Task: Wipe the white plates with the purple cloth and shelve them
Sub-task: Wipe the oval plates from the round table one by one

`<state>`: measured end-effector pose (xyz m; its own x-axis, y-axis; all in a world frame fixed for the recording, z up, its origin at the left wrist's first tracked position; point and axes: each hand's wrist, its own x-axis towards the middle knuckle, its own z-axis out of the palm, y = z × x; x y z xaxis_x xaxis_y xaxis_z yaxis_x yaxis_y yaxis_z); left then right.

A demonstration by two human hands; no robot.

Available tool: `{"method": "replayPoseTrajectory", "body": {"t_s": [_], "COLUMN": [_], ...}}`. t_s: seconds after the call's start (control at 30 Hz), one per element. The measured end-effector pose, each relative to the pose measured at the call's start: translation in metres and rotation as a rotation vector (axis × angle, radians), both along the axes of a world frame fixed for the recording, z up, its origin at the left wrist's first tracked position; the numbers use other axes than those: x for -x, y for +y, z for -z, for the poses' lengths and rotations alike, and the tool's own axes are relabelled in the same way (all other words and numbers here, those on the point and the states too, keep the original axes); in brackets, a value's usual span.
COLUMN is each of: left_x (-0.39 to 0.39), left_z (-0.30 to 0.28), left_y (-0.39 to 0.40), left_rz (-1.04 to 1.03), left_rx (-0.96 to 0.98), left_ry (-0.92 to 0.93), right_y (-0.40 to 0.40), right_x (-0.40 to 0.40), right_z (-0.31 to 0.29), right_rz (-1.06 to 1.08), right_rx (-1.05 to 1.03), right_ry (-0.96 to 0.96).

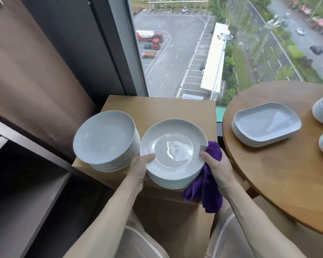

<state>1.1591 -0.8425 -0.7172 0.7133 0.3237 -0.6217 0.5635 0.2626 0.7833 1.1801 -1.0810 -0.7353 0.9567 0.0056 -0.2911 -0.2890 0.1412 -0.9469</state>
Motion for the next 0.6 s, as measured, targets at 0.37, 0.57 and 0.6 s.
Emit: {"method": "replayPoseTrajectory", "body": {"t_s": [0.37, 0.57, 0.6], "left_x": [-0.046, -0.054, -0.053], "left_z": [-0.005, -0.014, -0.016], "left_y": [-0.003, -0.010, -0.011], "left_rz": [-0.009, -0.066, -0.064], "left_rx": [-0.011, 0.047, 0.058], "left_ry": [-0.016, -0.087, -0.110], "right_y": [0.022, 0.030, 0.029], "right_x": [-0.020, -0.036, -0.037], "right_z": [0.023, 0.021, 0.021], "right_rz": [0.237, 0.239, 0.218], "right_rx": [-0.019, -0.009, 0.005], "right_ry": [0.002, -0.015, -0.018]}}
